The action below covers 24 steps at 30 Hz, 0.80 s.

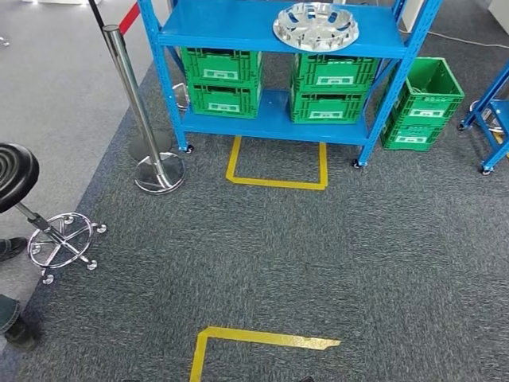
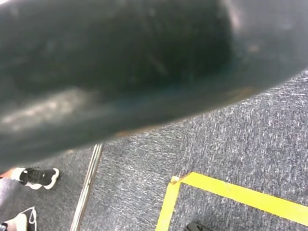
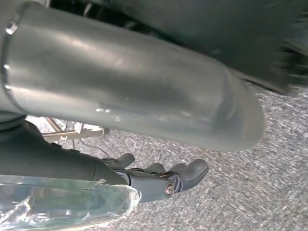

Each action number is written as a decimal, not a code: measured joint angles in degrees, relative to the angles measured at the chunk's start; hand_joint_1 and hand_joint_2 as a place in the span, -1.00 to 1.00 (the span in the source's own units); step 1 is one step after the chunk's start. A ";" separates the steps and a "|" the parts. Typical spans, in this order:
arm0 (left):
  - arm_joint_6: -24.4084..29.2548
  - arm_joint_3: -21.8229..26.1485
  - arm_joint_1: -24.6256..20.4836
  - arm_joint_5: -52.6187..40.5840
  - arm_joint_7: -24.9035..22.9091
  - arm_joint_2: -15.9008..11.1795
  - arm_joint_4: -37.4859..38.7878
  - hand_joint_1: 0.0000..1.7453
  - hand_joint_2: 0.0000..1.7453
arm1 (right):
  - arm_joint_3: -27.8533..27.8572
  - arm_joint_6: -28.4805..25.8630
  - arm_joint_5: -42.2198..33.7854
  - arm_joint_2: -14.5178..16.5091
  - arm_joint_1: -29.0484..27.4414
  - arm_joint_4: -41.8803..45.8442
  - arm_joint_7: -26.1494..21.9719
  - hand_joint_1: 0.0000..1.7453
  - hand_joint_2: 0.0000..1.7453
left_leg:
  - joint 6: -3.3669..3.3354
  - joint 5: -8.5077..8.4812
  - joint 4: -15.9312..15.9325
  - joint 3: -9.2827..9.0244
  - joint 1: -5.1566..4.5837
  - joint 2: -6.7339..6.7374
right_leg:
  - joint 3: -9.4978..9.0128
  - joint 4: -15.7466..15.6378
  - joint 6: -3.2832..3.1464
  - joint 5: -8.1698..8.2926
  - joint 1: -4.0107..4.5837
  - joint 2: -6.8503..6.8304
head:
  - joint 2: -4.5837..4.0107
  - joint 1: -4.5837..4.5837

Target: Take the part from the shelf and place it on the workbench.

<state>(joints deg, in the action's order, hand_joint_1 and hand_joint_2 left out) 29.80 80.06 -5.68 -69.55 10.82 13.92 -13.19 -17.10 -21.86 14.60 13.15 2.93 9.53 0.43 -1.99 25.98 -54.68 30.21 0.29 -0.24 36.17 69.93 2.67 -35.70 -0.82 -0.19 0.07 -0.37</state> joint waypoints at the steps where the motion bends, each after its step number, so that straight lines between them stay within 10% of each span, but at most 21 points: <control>1: 0.00 0.00 0.05 0.01 -0.01 0.02 0.01 -1.00 -1.00 | 0.01 0.00 0.00 -0.02 -0.12 -0.01 0.01 -1.00 -1.00 | 0.10 0.19 -0.03 -0.17 0.02 -0.12 | 1.48 1.93 0.16 0.00 -0.08 0.06 | 0.00 -0.01; 6: 0.04 0.00 0.11 0.04 -0.09 0.08 0.01 -1.00 -1.00 | 0.00 -0.03 0.11 -0.11 -0.27 -0.02 0.01 -1.00 -1.00 | 1.78 2.03 -1.01 -1.38 0.23 -0.71 | -3.51 -11.06 0.56 8.37 -0.79 0.40 | 0.00 -0.31; 12: 0.11 -0.01 -0.03 0.01 -0.22 0.04 0.01 -1.00 -1.00 | 0.01 -0.18 0.31 -0.09 -0.37 -0.02 0.09 -1.00 -1.00 | 3.18 4.68 -4.57 -0.25 0.33 -0.60 | -5.00 -11.96 -2.06 7.05 -0.74 0.52 | 0.00 0.25; 15: 0.16 -0.02 -0.06 -0.02 -0.22 0.04 0.01 -1.00 -1.00 | 0.01 -0.27 0.37 -0.09 -0.31 -0.02 0.09 -1.00 -1.00 | 3.46 9.05 -16.48 6.55 0.34 -0.39 | -5.77 -11.98 -2.80 6.22 -0.55 0.11 | 0.00 0.48; 17: 0.19 -0.02 0.16 -0.02 -0.22 0.04 0.01 -1.00 -1.00 | 0.01 -0.28 0.37 -0.10 -0.42 -0.02 0.09 -1.00 -1.00 | 3.19 8.34 -20.06 9.59 0.30 -0.37 | -6.61 -11.98 -2.86 5.50 -0.37 0.05 | 0.00 0.47; 21: 0.24 -0.02 0.29 -0.03 -0.22 0.00 0.01 -1.00 -1.00 | 0.01 -0.28 0.37 -0.07 -0.40 -0.03 0.09 -1.00 -1.00 | 1.35 -0.66 -7.87 5.60 -0.37 -0.18 | -8.73 -12.19 -2.30 3.57 -0.12 0.07 | 0.00 0.43; 24: 0.33 -0.02 0.10 -0.04 -0.22 0.00 0.01 -1.00 -1.00 | 0.01 -0.28 0.37 -0.04 -0.20 -0.02 0.06 -1.00 -1.00 | 0.68 -0.01 -3.76 3.78 -0.81 0.00 | -9.59 -12.61 -1.21 3.10 -0.05 -0.18 | 0.00 0.52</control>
<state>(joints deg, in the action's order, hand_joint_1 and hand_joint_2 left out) 30.13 80.04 -5.58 -69.59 10.60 13.92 -13.18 -17.09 -22.14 14.97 13.11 2.73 9.51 0.49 -1.31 25.96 -58.45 33.99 -0.51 -0.24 26.58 57.33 1.46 -32.59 -0.87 -0.37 0.07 0.15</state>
